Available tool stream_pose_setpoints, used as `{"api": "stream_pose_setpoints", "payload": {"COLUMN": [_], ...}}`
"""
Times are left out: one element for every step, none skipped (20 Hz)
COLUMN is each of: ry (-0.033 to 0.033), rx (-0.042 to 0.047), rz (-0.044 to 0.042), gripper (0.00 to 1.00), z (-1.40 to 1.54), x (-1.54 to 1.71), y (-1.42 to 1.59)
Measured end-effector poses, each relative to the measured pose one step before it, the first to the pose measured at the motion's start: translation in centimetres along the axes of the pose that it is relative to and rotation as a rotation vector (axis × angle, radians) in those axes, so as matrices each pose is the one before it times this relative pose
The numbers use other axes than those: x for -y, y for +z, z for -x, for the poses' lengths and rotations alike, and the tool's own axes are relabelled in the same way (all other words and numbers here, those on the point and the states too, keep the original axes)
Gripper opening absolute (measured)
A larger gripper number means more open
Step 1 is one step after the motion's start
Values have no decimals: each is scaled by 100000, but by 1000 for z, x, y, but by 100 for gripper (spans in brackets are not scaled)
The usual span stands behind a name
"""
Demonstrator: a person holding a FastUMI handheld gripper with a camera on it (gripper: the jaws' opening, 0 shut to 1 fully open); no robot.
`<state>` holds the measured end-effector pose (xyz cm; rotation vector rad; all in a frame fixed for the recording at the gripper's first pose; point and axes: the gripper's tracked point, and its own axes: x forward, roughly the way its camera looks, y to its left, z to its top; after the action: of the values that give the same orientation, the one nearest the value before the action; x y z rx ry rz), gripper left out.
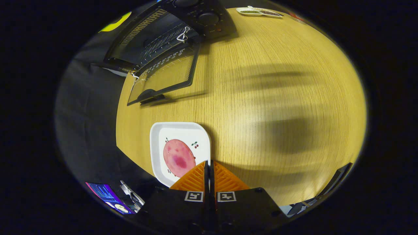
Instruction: Open the toaster oven, put the food inside, and close the toaster oven door.
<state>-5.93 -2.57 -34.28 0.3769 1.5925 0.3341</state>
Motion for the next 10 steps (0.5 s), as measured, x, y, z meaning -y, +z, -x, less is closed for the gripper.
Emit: {"api": "stream_pose_setpoints", "payload": {"ry": [994,1084,998,1206,1462,1612,1651,1236,721,998], "rx": [758,489,511,618,221,719,820,565,1194,1242], "rz": [-25,326,-168,-650,-868,-1248,-1122,-1112,-1305,-665], "gripper": [2,2,2,2,2,2,2,2,2,2], "z": [259,163,47,62,-13,61,70,34,92,116], "x": [-506,-559,-600,-653,-552,-690,-633,-671,-655,-714], "y": [-147,-190,-35,-75,-58,59,-92,44,-28,86]}}
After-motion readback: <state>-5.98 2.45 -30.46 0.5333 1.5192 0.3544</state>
